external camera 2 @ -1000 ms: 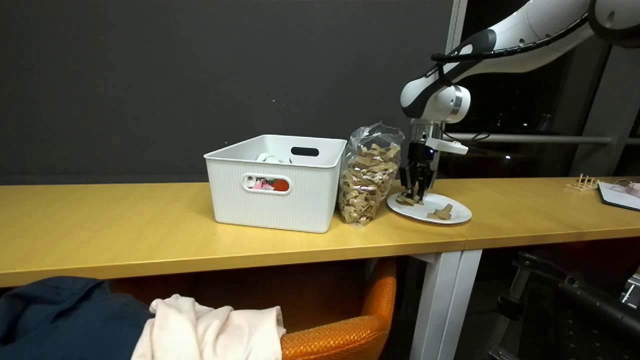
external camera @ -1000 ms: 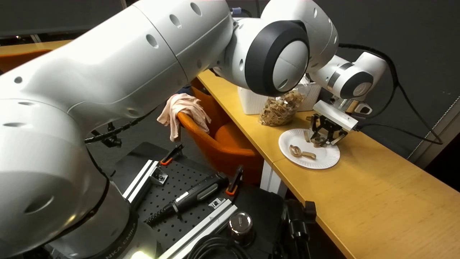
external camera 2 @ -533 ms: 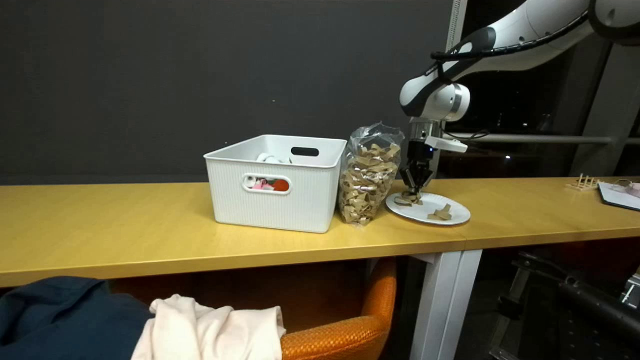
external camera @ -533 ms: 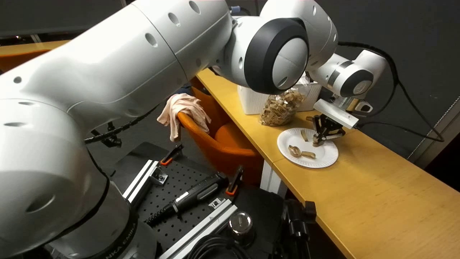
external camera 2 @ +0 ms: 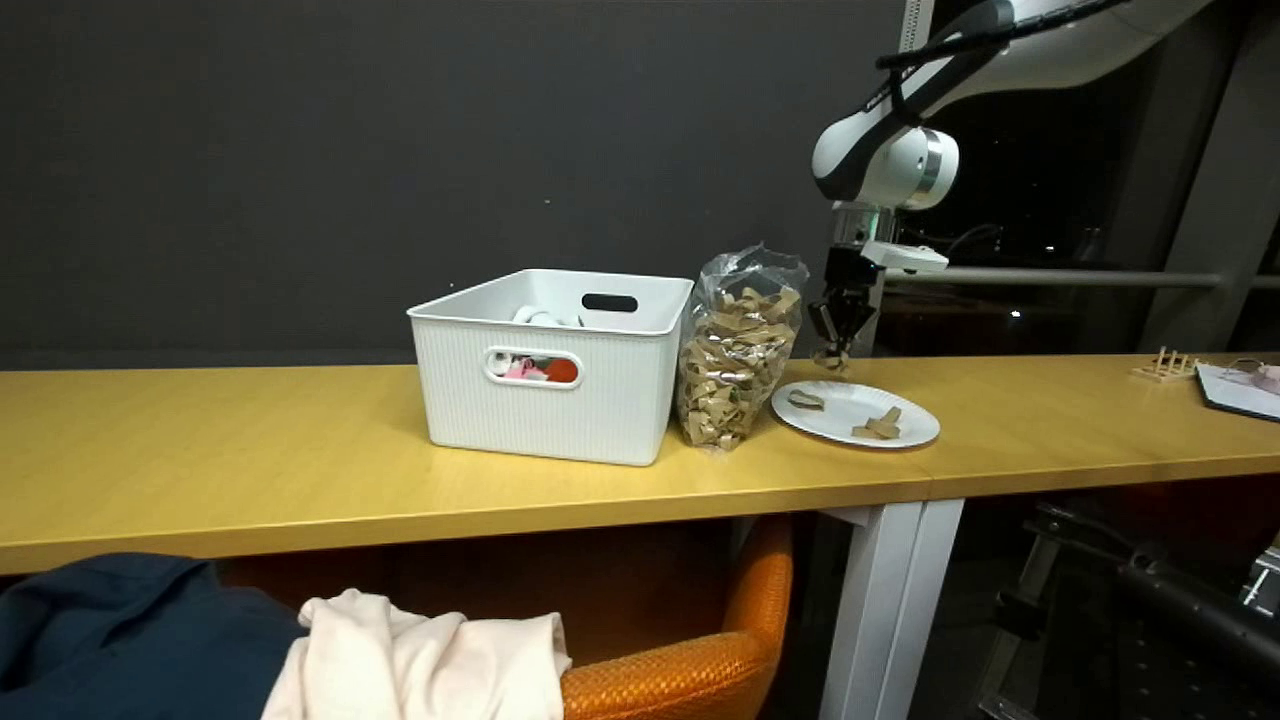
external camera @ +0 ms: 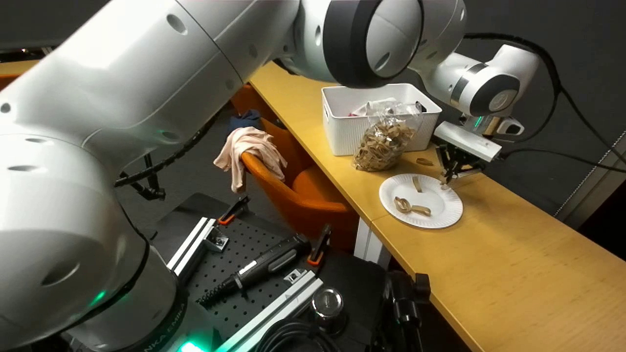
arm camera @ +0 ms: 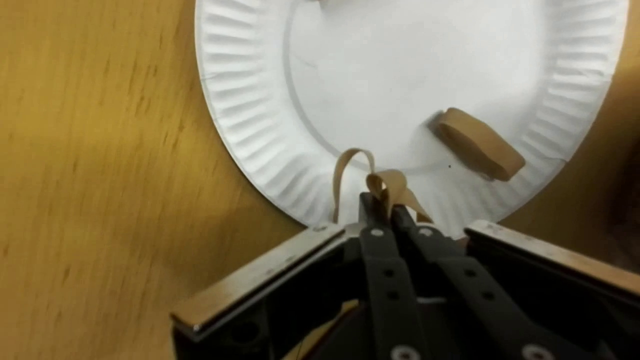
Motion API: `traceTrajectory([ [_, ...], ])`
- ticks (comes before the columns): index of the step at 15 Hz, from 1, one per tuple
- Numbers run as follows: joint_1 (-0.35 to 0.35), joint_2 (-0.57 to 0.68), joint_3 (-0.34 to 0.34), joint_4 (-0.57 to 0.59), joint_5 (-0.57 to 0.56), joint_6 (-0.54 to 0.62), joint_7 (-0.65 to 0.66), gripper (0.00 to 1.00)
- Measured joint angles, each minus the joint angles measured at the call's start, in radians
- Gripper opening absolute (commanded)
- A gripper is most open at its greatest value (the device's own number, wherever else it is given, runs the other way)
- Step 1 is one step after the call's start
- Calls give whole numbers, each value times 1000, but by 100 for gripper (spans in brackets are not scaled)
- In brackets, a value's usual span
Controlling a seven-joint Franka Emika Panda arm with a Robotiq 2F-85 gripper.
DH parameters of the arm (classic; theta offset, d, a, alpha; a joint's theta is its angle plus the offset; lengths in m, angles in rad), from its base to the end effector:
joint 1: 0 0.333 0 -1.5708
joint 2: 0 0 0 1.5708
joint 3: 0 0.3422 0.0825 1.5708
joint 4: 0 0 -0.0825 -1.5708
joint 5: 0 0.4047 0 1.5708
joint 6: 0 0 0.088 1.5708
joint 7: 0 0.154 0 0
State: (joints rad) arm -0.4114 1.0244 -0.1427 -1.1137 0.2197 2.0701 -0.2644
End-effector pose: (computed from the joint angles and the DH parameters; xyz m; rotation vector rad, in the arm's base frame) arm 0.7060 -0.3769 0.1373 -3.0145 0.5118 0.0420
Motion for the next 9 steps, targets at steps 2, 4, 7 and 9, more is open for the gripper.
traceTrajectory([
  [2, 18, -76, -9, -87, 0, 48, 0, 1],
  [4, 46, -156, -21, -177, -2, 102, 0, 1],
  [7, 107, -282, -41, -320, -35, 209, 2, 1],
  [9, 148, -366, -42, -418, -103, 285, 37, 1],
])
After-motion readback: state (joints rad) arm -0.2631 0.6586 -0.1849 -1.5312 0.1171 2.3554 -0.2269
